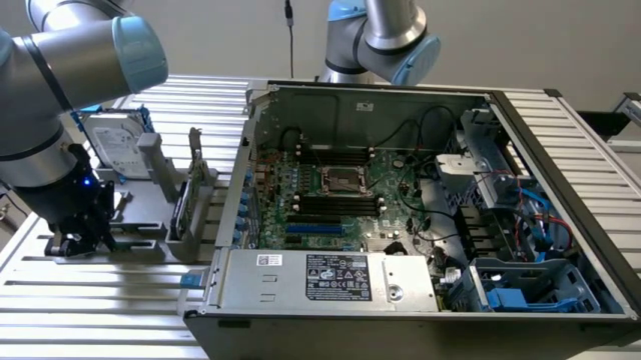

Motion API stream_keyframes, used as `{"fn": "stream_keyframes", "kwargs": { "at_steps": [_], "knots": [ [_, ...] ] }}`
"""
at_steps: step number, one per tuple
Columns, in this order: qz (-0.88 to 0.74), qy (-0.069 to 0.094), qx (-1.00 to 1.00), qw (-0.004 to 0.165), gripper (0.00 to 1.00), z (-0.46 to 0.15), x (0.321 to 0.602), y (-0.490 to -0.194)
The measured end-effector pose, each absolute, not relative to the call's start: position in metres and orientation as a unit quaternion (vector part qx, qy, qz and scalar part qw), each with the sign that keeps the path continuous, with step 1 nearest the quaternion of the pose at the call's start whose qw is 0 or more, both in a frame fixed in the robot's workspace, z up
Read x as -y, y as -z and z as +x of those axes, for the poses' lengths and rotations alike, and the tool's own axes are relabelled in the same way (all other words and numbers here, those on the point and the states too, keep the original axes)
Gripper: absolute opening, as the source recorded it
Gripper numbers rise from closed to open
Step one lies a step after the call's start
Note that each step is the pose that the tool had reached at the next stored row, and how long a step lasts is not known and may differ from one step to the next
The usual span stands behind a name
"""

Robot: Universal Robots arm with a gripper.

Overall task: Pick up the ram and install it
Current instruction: 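Pick up the ram and move it above insertion slot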

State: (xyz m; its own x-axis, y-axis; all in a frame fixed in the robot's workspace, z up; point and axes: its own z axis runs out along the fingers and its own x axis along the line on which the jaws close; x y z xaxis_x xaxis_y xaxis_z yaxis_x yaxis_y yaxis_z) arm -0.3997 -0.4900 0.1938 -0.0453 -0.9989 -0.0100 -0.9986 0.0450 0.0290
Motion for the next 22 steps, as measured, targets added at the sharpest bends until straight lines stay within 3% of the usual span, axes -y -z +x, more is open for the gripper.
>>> {"fn": "stream_keyframes", "kwargs": {
  "at_steps": [10,22],
  "knots": [
    [0.689,0.014,0.724,0.007,0.14,-0.400,0.490,-0.207],
    [0.689,0.015,0.724,0.008,0.14,-0.394,0.490,-0.261]
  ]
}}
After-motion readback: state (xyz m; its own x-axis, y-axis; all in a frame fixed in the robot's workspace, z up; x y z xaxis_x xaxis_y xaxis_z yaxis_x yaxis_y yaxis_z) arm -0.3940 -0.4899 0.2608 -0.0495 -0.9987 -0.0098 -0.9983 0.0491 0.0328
